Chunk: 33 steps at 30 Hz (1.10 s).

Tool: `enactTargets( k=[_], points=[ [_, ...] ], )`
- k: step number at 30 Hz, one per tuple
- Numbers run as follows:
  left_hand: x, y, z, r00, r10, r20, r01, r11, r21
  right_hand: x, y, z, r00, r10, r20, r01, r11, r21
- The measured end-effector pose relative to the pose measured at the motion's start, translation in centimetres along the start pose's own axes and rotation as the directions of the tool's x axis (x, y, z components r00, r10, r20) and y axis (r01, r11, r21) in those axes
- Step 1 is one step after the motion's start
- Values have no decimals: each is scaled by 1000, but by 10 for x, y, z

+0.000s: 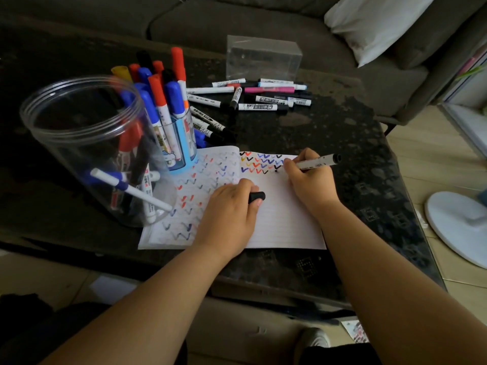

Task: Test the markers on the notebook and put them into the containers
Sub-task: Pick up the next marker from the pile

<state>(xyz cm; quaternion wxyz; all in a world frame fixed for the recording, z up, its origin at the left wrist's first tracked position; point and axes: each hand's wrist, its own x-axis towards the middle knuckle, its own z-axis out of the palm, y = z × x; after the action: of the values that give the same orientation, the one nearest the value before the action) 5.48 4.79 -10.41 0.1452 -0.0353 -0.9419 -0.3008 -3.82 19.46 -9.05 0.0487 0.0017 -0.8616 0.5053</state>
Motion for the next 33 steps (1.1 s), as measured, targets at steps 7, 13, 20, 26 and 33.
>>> enactTargets(
  k=[7,13,20,26,33],
  points=[
    [0,0,0,1000,0,-10,0,1000,-2,0,-1,-1,999,14,-51,-13,1000,23],
    [-2,1,-1,1000,-10,-9,10,1000,-12,-2,2,-5,994,82,-70,-72,989,130],
    [0,2,-2,1000,-30,-6,30,999,-13,-4,-1,-5,995,104,-1,-103,984,146],
    [2,3,-7,996,-74,50,78,994,-82,-4,-10,-18,971,236,39,-237,927,292],
    [6,18,-35,901,-366,234,433,707,-560,-49,-34,-50,965,149,218,-244,820,518]
  ],
)
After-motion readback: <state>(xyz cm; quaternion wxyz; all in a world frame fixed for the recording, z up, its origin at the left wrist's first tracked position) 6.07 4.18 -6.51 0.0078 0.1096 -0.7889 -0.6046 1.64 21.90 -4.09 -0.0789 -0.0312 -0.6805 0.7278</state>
